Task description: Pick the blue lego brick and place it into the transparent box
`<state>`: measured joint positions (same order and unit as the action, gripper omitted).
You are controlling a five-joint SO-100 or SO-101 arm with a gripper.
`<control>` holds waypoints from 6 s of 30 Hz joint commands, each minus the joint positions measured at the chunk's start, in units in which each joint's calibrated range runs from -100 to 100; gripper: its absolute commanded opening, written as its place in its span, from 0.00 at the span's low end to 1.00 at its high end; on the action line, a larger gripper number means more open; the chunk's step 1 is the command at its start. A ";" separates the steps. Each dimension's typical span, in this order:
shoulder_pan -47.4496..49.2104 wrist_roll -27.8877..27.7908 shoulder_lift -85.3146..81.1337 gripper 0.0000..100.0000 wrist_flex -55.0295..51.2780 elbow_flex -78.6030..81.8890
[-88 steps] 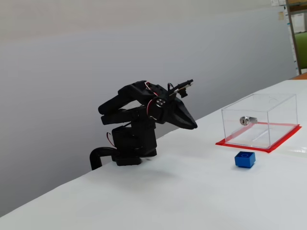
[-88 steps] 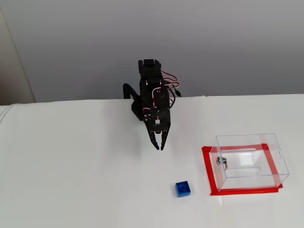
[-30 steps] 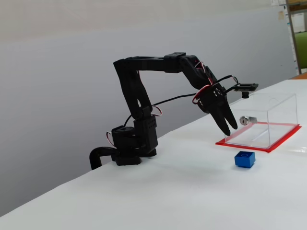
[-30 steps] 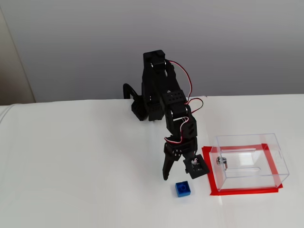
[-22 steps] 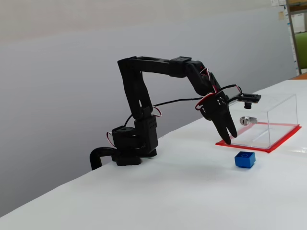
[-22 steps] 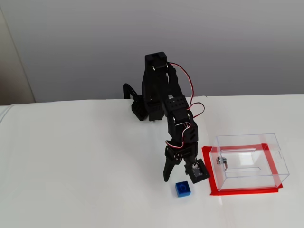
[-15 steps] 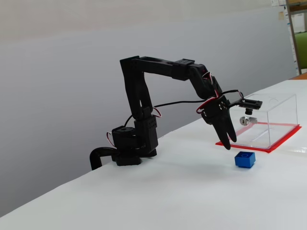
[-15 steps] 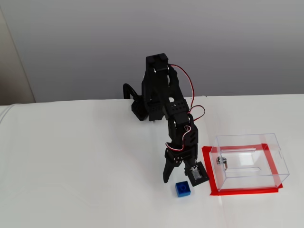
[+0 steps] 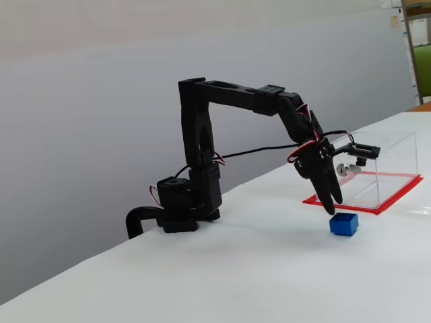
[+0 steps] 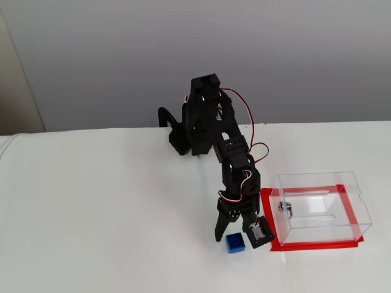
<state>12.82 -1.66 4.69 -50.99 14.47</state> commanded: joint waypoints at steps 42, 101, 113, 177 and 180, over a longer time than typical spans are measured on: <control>2.15 3.49 12.74 0.29 0.77 -12.94; 2.37 2.97 -14.07 0.14 2.16 -19.81; 6.51 2.97 -20.18 0.13 2.16 -19.72; 39.79 1.24 -7.71 0.32 7.56 -19.00; 39.79 1.24 -7.62 0.32 7.56 -19.00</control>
<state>52.56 0.15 -2.07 -44.04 -1.77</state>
